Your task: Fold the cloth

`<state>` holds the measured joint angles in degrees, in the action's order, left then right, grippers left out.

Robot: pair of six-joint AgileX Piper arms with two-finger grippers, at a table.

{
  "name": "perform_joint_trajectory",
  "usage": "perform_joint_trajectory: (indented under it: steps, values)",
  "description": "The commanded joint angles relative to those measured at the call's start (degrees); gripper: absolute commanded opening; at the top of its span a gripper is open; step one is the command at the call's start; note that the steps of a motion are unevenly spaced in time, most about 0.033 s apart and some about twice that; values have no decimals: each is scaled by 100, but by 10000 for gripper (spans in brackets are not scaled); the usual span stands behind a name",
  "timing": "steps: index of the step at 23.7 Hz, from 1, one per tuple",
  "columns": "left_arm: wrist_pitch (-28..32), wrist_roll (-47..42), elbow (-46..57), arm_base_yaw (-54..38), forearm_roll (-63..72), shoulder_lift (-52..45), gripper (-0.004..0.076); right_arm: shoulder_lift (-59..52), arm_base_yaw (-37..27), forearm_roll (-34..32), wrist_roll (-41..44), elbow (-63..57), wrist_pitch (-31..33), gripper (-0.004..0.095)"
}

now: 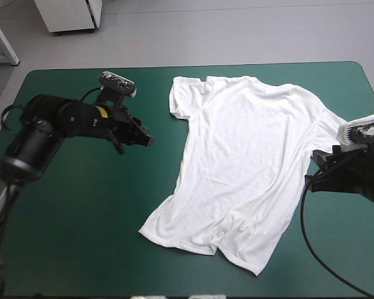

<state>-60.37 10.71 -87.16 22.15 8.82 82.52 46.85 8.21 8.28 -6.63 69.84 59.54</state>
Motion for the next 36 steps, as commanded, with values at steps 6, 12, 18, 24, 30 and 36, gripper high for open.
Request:
perform_joint_trajectory:
  steps: [6, 12, 18, 24, 30, 36]
  values:
    - [205, -22, -1410, -8, -63, 1605, 440, 432, 19, -66, 74, 57, -240, 405]
    - [81, 1, -2259, 441, -242, 2736, 440, 797, 19, -55, 5, 57, -240, 405]
    - [427, 1, -2494, 698, -241, 3578, 482, 857, 42, -32, -131, 68, -277, 405]
    - [468, -65, -2528, 651, -228, 4278, 482, 857, 211, -184, -131, 68, -226, 405]
    - [443, -89, -2528, 651, 38, 4485, 316, 1000, 242, -1417, 705, -26, 71, 405]
    - [375, 7, -2528, 651, 241, 4588, 57, 1313, 223, -1553, 1104, -655, -196, 405]
